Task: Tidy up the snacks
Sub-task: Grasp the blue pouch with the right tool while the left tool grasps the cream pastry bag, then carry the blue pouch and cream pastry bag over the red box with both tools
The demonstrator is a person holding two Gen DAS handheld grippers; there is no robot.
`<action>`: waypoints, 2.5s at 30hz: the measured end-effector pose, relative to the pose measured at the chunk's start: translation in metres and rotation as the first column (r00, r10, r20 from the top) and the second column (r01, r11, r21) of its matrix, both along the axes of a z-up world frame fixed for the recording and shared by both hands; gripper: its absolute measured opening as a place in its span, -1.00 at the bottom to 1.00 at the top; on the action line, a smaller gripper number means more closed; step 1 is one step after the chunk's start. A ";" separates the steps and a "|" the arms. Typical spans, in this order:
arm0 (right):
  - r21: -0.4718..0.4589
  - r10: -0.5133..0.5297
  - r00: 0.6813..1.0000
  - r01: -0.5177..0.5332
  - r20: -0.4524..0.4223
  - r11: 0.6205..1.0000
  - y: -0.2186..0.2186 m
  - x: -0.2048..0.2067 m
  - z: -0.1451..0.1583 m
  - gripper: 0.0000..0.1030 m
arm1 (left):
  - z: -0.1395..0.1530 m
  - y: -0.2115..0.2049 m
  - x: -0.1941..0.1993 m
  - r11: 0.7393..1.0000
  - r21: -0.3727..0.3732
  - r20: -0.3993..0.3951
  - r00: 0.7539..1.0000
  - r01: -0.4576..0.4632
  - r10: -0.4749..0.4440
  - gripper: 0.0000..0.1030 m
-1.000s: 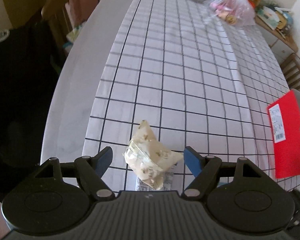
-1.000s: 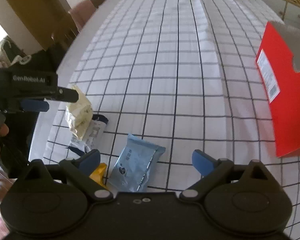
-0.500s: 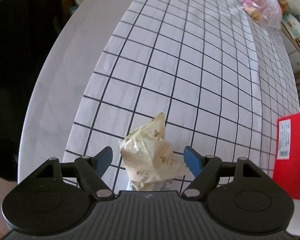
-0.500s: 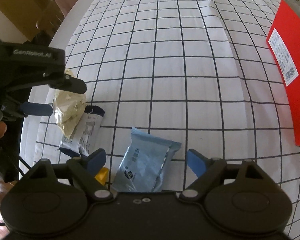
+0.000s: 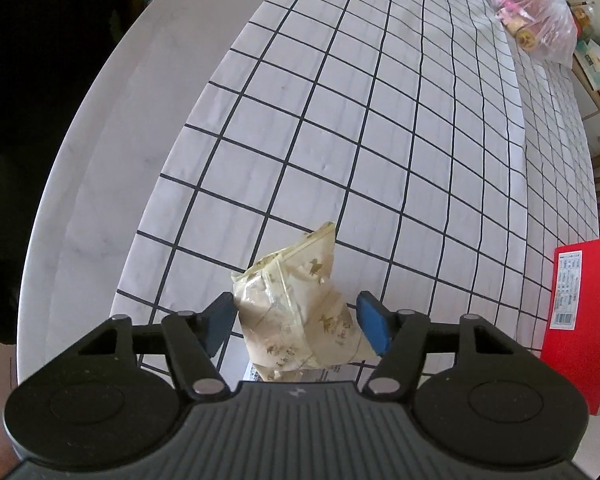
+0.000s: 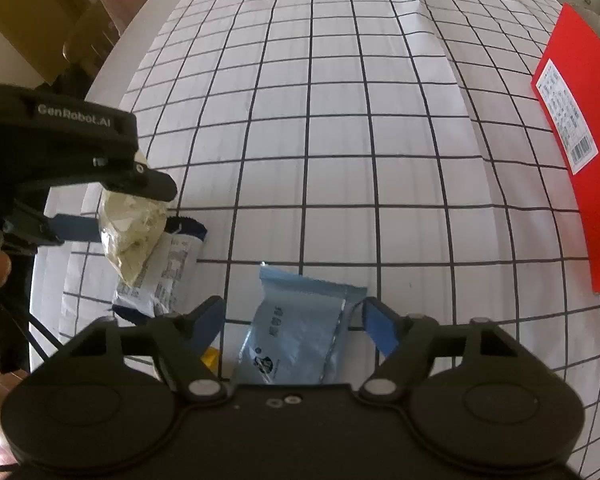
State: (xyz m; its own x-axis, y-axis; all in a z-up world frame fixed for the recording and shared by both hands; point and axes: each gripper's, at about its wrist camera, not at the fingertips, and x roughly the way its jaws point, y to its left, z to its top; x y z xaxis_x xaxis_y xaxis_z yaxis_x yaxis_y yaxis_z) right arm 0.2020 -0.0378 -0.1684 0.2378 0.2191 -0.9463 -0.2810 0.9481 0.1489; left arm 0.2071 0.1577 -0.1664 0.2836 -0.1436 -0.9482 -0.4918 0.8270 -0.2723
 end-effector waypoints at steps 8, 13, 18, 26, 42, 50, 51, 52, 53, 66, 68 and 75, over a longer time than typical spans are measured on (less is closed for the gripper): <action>-0.001 0.014 1.000 -0.014 0.016 1.000 -0.004 -0.001 0.000 -0.10 | 0.004 0.004 -0.005 1.000 0.004 0.009 1.000 -0.008 0.008 0.06; 0.035 -0.007 1.000 0.007 0.017 0.999 -0.018 0.000 0.001 -0.11 | 0.007 0.006 -0.013 1.000 0.008 0.018 1.000 -0.013 0.013 -0.05; 0.086 -0.046 0.999 0.044 0.013 0.995 -0.041 -0.002 0.007 -0.11 | 0.013 0.008 -0.026 1.000 0.021 0.034 0.999 -0.009 0.009 -0.08; 0.152 -0.081 0.995 0.071 0.058 0.986 -0.072 -0.009 0.032 -0.11 | 0.035 0.004 -0.050 0.999 0.039 0.073 0.997 0.013 -0.016 -0.11; 0.245 -0.169 0.972 0.125 0.165 0.961 -0.159 -0.011 0.094 -0.11 | 0.099 -0.061 -0.059 0.983 0.103 0.180 0.970 0.149 -0.166 -0.14; 0.266 -0.229 0.944 0.163 0.239 0.950 -0.216 0.000 0.121 -0.11 | 0.127 -0.128 -0.042 0.959 0.134 0.239 0.931 0.249 -0.275 -0.14; 0.268 -0.237 0.940 0.169 0.247 0.948 -0.224 0.001 0.124 -0.10 | 0.130 -0.136 -0.038 0.957 0.137 0.241 0.929 0.255 -0.282 -0.14; 0.270 -0.246 0.935 0.176 0.254 0.947 -0.233 0.002 0.126 -0.11 | 0.132 -0.146 -0.034 0.954 0.138 0.245 0.924 0.267 -0.294 -0.14; 0.271 -0.255 0.931 0.183 0.260 0.945 -0.240 0.005 0.128 -0.11 | 0.135 -0.155 -0.030 0.951 0.139 0.250 0.919 0.278 -0.305 -0.14; 0.271 -0.333 0.889 0.252 0.315 0.929 -0.344 0.044 0.142 -0.11 | 0.152 -0.283 0.019 0.893 0.164 0.286 0.847 0.419 -0.449 -0.15; 0.265 -0.334 0.887 0.255 0.318 0.930 -0.355 0.051 0.142 -0.11 | 0.150 -0.298 0.026 0.887 0.166 0.278 0.843 0.430 -0.461 -0.15; 0.258 -0.332 0.888 0.255 0.319 0.932 -0.381 0.082 0.139 -0.11 | 0.141 -0.347 0.049 0.873 0.178 0.246 0.839 0.453 -0.485 -0.14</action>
